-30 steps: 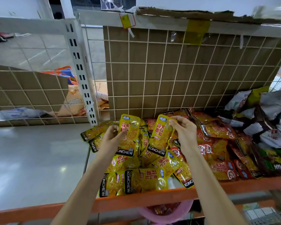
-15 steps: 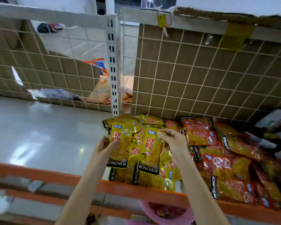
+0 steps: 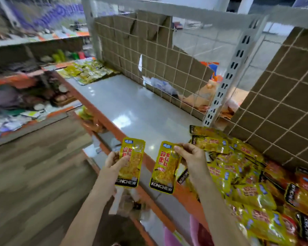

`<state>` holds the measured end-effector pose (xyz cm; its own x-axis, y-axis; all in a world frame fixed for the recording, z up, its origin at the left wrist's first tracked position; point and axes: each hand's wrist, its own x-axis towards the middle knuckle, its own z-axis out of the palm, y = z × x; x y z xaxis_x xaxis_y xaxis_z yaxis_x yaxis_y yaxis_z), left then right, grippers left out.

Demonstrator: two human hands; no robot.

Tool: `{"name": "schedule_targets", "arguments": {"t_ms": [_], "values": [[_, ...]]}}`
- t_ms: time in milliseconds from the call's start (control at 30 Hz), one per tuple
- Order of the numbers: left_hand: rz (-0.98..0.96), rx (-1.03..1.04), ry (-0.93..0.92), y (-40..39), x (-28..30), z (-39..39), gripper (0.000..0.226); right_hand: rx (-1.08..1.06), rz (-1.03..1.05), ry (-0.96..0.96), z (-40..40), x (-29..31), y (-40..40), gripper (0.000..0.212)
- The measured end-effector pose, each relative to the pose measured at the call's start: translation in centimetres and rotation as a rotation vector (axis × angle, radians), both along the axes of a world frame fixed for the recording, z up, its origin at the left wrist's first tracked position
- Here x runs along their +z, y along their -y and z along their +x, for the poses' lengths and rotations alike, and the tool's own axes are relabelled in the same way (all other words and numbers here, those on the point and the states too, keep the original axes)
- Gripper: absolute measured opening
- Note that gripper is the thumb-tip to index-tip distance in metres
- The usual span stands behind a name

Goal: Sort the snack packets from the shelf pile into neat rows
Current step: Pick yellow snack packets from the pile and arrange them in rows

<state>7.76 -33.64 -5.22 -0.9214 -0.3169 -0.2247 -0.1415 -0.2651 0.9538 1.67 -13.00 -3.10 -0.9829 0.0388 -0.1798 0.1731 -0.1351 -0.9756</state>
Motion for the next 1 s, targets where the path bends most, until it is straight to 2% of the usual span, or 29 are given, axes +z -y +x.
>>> {"name": "schedule_targets", "arguments": {"t_ms": [333, 700, 1000], "values": [[-0.049, 0.293, -0.026, 14.5, 0.4, 1.7, 0.011, 0.257, -0.052, 0.012, -2.6, -0.2, 17.7, 0.010], [-0.051, 0.393, -0.001, 33.6, 0.9, 2.3, 0.004, 0.473, -0.018, -0.052, -4.9, 0.0, 38.9, 0.006], [-0.054, 0.407, -0.001, 42.2, -0.4, -4.0, 0.005, 0.480, -0.036, -0.072, -11.6, -0.4, 47.5, 0.007]]}}
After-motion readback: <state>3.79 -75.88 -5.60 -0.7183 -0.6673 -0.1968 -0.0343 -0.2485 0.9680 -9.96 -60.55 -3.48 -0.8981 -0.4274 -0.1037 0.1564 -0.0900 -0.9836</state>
